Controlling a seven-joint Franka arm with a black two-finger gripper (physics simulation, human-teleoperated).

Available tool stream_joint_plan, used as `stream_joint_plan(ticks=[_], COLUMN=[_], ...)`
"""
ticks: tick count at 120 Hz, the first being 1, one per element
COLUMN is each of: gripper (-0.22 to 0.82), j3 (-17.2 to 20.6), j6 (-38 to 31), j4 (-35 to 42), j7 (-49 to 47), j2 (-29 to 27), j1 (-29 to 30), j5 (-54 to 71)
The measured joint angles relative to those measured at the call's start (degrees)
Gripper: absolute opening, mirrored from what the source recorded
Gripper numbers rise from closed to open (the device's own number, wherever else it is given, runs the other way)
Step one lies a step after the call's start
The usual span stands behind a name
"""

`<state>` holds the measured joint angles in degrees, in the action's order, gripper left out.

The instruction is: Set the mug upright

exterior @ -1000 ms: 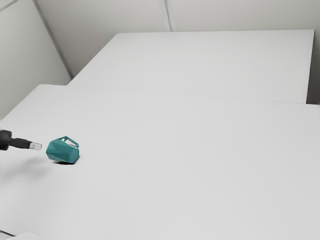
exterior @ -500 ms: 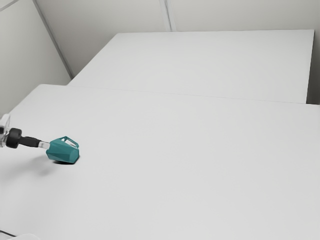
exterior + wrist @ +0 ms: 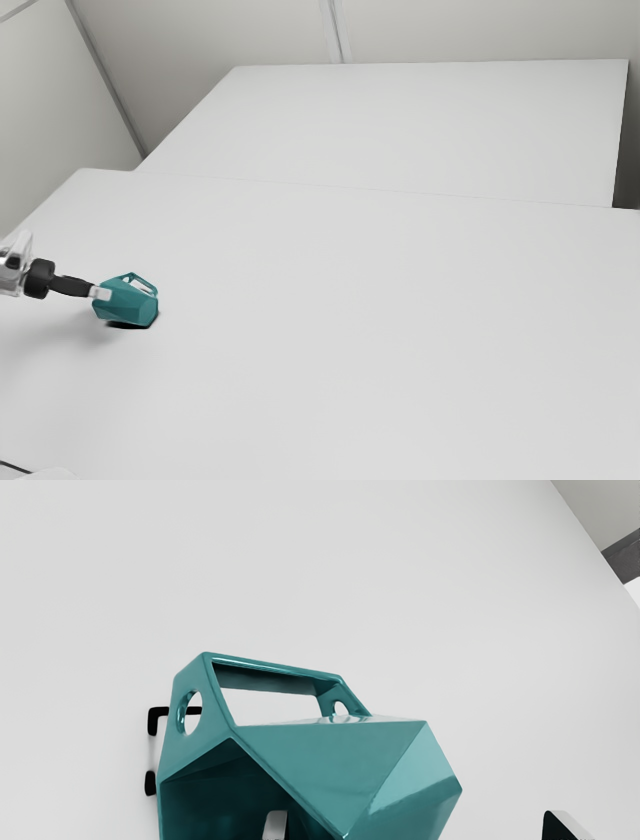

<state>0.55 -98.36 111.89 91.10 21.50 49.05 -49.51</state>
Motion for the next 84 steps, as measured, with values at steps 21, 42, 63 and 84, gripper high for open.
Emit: stream_joint_plan(ticks=[21, 42, 63, 84], gripper=[0.40, 0.28, 0.14, -0.02], j3=[0.2, 0.5, 0.8, 1.3], j6=[0.0, 0.1, 0.1, 0.0], j4=[0.0, 0.1, 0.2, 0.2], j7=[-0.1, -0.1, -0.2, -0.5], j2=[0.1, -0.4, -0.7, -1.1], j1=[-0.1, -0.2, -0.2, -0.3], j5=[-0.1, -0.2, -0.2, -0.2])
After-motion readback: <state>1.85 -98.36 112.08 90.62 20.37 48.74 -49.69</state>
